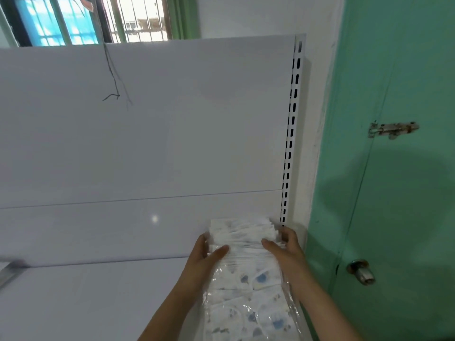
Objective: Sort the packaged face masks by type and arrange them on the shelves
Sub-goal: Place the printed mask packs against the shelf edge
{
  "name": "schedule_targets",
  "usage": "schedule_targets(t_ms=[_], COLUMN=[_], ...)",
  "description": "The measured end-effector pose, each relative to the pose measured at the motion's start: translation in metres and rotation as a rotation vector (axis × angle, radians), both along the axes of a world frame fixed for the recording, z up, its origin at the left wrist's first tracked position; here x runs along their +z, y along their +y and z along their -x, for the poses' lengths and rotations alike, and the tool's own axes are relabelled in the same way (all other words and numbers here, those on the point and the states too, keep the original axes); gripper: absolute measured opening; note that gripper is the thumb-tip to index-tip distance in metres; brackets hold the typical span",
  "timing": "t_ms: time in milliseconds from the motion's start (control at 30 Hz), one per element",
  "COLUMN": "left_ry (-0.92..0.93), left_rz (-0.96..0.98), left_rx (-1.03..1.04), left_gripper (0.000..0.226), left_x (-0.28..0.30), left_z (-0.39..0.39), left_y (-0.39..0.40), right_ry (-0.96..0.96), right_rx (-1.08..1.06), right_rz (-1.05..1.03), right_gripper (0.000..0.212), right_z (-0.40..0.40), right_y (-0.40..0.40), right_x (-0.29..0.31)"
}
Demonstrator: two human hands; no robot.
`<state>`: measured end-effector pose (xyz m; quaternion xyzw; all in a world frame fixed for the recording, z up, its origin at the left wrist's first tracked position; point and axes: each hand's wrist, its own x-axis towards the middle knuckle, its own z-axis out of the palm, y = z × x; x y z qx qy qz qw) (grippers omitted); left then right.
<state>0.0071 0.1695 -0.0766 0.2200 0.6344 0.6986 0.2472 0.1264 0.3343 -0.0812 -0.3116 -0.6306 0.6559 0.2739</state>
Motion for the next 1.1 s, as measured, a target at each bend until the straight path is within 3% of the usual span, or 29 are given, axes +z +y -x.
schedule_targets(t_ms=[100, 233, 367, 467, 533, 600, 667, 733, 833, 900, 967, 1000, 1100], left_ry=[0.051, 0.135, 0.237, 0.198, 0.178, 0.194, 0.258, 0.345, 0.555, 0.476, 0.459, 0.455, 0.434], left_rz=[0.143, 0.27, 0.392, 0.479, 0.421, 0.355, 0.342, 0.411, 0.792, 0.845, 0.815, 0.783, 0.643], left_rx=[0.027, 0.129, 0.219, 0.131, 0.015, -0.06, -0.049, 0.044, 0.141, -0.006, -0.1, -0.09, 0.004], left_gripper=[0.018, 0.035, 0.06, 0.077, 0.074, 0.055, 0.055, 0.078, 0.117, 0.105, 0.076, 0.067, 0.061], left_x=[0.009, 0.004, 0.005, 0.006, 0.009, 0.017, 0.023, 0.019, 0.01, 0.008, 0.002, -0.001, -0.004], left_z=[0.007, 0.011, 0.001, -0.028, -0.056, -0.074, -0.078, -0.075, -0.071, -0.077, -0.083, -0.083, -0.081], left_y=[0.009, 0.013, -0.024, -0.051, -0.051, -0.047, -0.048, -0.06, -0.078, -0.085, -0.083, -0.081, -0.082], right_ry=[-0.101, -0.139, -0.364, -0.452, -0.472, -0.399, -0.299, -0.347, -0.665, -0.77, -0.675, -0.618, -0.492], right_rx=[-0.001, 0.051, -0.004, 0.173, 0.276, 0.267, 0.221, 0.139, 0.086, 0.167, 0.208, 0.201, 0.12], right_rz=[-0.062, -0.084, -0.359, -0.452, -0.418, -0.364, -0.291, -0.358, -0.555, -0.525, -0.447, -0.438, -0.482], right_gripper=[0.066, 0.069, 0.096, 0.107, 0.106, 0.102, 0.103, 0.112, 0.124, 0.1, 0.053, 0.04, 0.031], right_z=[0.002, -0.004, -0.028, -0.05, -0.057, -0.06, -0.064, -0.074, -0.095, -0.104, -0.103, -0.101, -0.099], right_y=[0.001, -0.004, -0.003, -0.024, -0.045, -0.056, -0.059, -0.056, -0.054, -0.06, -0.065, -0.066, -0.066], right_x=[0.001, 0.003, 0.012, 0.011, 0.005, 0.001, 0.008, 0.01, 0.009, 0.006, 0.0, -0.003, -0.005])
